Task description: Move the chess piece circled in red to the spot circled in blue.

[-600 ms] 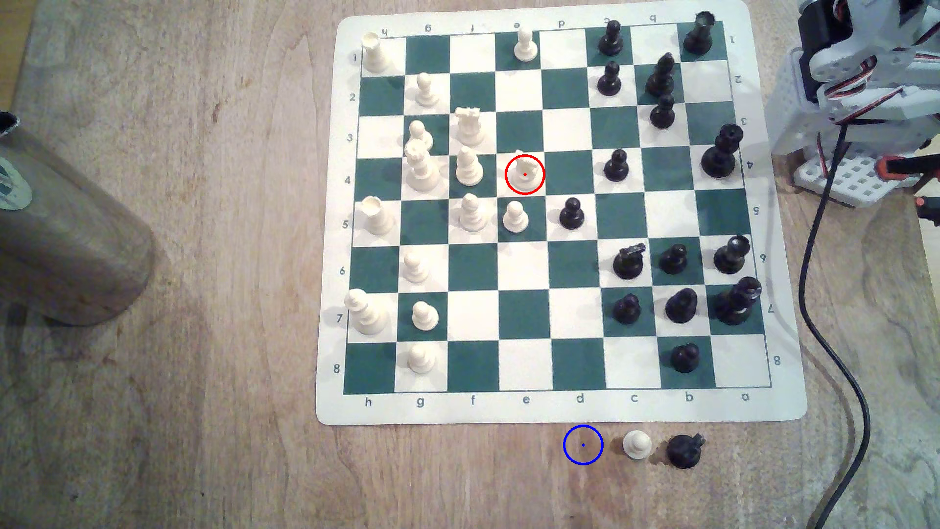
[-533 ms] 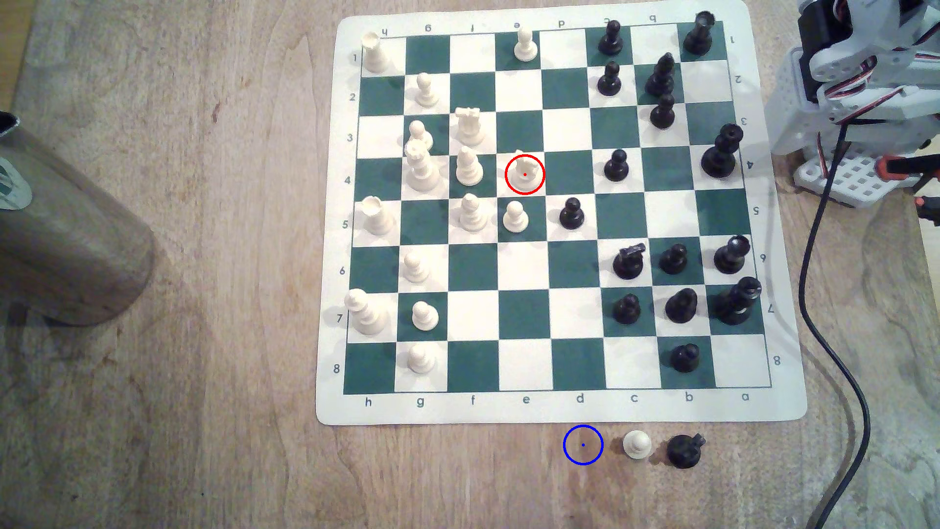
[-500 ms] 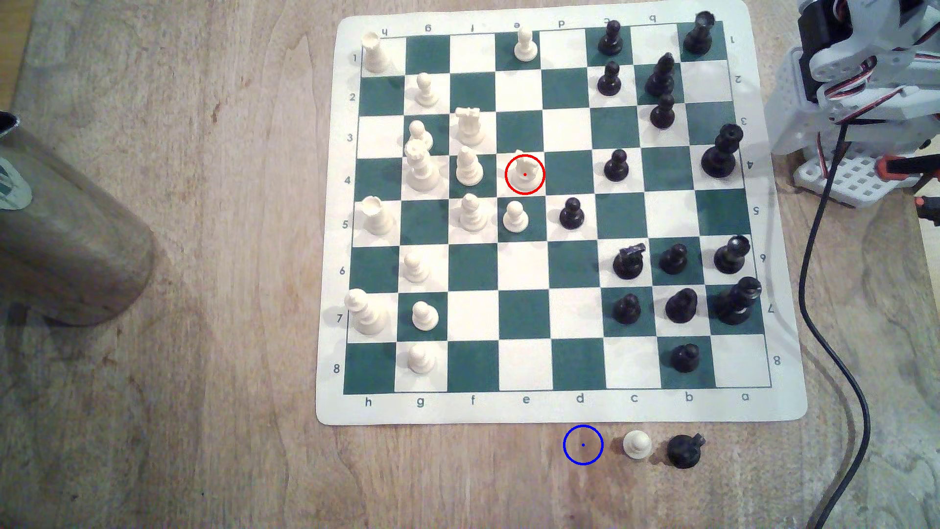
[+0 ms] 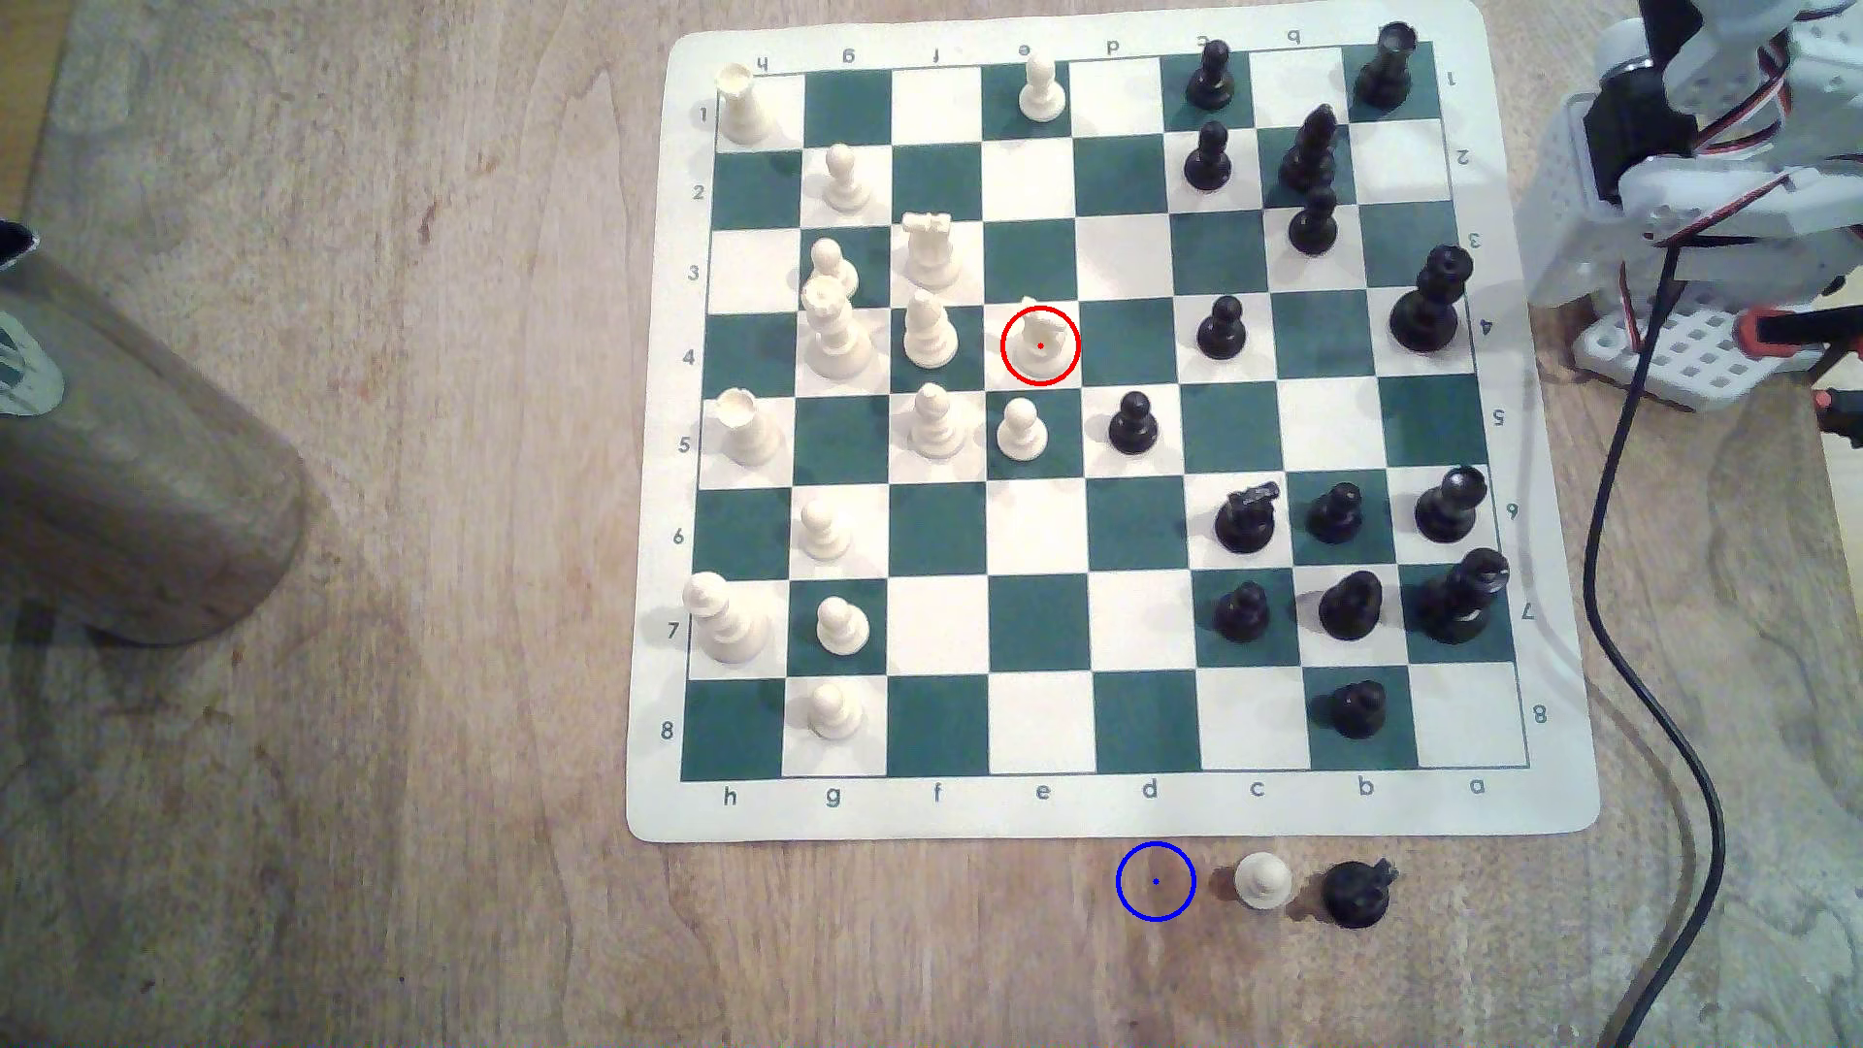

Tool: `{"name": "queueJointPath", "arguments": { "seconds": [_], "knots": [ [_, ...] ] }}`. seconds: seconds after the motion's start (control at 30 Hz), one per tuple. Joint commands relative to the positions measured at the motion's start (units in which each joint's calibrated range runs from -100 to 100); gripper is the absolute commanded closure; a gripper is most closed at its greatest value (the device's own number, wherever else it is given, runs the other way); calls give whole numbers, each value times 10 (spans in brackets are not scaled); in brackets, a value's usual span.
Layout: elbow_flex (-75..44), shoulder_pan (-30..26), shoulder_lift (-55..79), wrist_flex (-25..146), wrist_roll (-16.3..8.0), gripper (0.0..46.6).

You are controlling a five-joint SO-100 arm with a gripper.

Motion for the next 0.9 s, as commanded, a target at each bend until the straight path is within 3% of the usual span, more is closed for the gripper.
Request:
{"name": "queueJointPath", "arguments": {
  "seconds": [0.0,0.13,0.53,0.67,0.73,0.8,0.87],
  "knots": [
    [-75,-3,0,162,-4,464],
    [-107,-12,0,295,-4,464],
    [-209,73,1,745,-1,464],
    [-214,89,8,818,-3,464],
    [-226,86,27,844,-8,464],
    [-297,72,97,942,-33,464],
    [-355,68,161,1020,-42,463]
  ]
}}
